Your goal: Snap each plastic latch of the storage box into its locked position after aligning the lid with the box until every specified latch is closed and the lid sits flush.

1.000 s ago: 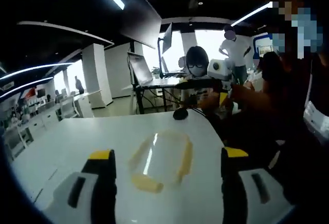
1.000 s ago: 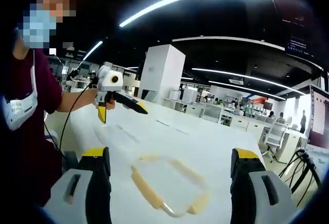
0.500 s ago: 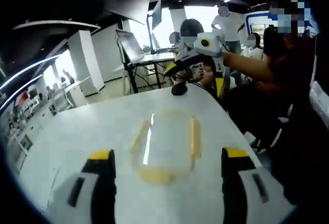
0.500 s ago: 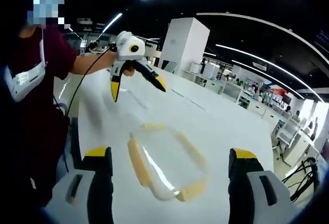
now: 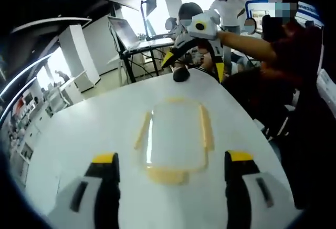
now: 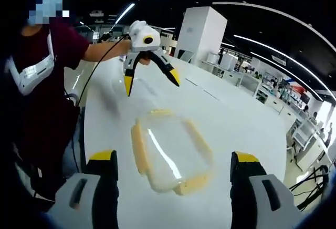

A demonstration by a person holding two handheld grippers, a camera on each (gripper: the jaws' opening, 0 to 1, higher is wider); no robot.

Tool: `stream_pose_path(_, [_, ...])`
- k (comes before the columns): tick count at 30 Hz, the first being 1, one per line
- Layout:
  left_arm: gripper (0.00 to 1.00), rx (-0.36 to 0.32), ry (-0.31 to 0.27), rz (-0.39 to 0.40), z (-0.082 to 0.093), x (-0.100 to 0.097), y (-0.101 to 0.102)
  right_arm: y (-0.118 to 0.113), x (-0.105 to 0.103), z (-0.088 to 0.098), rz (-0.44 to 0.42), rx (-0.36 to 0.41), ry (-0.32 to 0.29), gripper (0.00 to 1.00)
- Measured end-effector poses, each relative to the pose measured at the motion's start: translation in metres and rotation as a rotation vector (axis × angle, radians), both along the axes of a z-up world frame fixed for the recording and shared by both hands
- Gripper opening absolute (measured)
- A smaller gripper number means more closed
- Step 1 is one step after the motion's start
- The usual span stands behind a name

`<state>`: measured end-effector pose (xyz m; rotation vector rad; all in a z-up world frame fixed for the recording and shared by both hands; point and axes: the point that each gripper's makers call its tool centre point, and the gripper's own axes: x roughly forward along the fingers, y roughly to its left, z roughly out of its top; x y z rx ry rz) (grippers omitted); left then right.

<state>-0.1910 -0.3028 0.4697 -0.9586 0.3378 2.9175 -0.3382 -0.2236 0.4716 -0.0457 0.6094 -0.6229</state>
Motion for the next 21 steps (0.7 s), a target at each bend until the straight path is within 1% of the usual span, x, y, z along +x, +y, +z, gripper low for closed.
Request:
stream_pose_path(2, [0.82,-0.005,-0.009,-0.004,-0.003,0.000,-0.002,0.004,0.000,-0.004,0.028,0.029,0.002,0.84])
stream_pose_path(4, [0.82,0.000,-0.011,-0.007,-0.004,0.000,-0.002,0.004,-0.003,-0.006,0.034,0.023,0.022,0.84])
stream_pose_path(7, [0.82,-0.007,-0.034,-0.018,-0.009,0.001,-0.002,0.003,-0.004,-0.006,0.034,0.024,0.020,0.83])
stream_pose_path(9, [0.82,-0.012,-0.049,-0.027,-0.011,0.002,-0.001,-0.001,-0.012,-0.008,0.035,0.043,0.052,0.82])
stream_pose_path(13, [0.83,-0.026,-0.061,-0.039,-0.012,0.001,-0.002,-0.005,-0.017,-0.010,0.044,0.067,0.076,0.81])
stream_pose_path(17, [0.82,-0.049,-0.089,-0.039,-0.016,0.000,-0.007,-0.008,-0.020,-0.011,0.059,0.086,0.095,0.81])
stream_pose_path(19, [0.82,-0.048,-0.103,-0.034,-0.020,0.001,-0.010,-0.008,-0.020,-0.014,0.071,0.103,0.104,0.80])
stream_pose_path(21, [0.81,-0.048,-0.110,-0.034,-0.023,0.001,-0.012,-0.008,-0.022,-0.021,0.073,0.128,0.135,0.79])
